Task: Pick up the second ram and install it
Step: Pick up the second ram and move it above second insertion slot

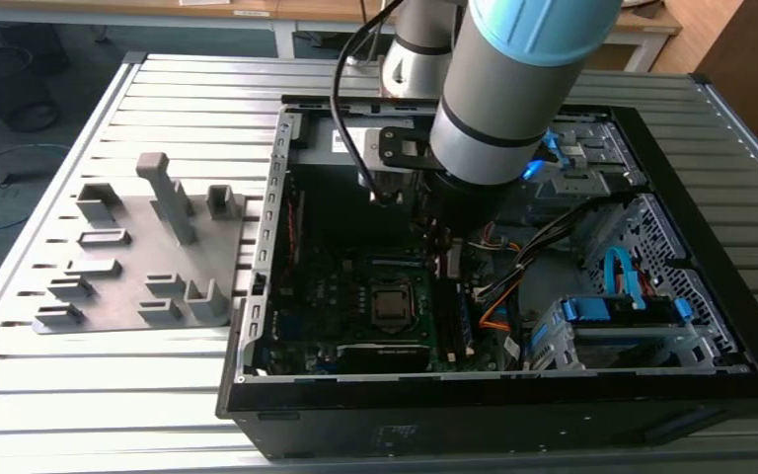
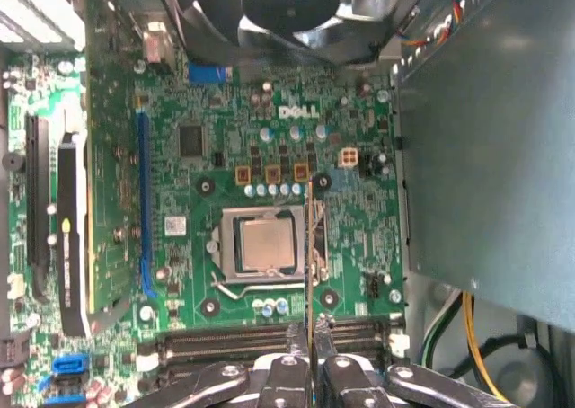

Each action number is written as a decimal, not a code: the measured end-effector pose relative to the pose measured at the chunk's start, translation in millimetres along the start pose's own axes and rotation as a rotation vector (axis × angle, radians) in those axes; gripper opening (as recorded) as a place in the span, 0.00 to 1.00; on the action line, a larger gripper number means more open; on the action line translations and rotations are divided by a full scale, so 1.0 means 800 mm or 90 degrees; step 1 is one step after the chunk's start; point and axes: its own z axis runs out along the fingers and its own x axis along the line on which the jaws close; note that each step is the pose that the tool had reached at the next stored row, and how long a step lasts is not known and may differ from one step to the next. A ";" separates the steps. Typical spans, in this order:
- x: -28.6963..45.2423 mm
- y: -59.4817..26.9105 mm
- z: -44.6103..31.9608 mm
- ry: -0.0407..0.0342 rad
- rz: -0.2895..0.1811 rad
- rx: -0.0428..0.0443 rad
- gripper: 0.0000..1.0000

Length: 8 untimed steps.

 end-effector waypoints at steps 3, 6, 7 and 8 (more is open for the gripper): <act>0.0001 0.001 0.0000 0.0001 0.000 -0.0001 0.14; 0.0001 0.001 0.0000 0.0001 0.000 -0.0001 0.14; 0.0002 0.001 0.0000 0.0001 0.000 -0.0001 0.14; 0.0002 0.001 0.0000 0.0001 0.000 0.0000 0.14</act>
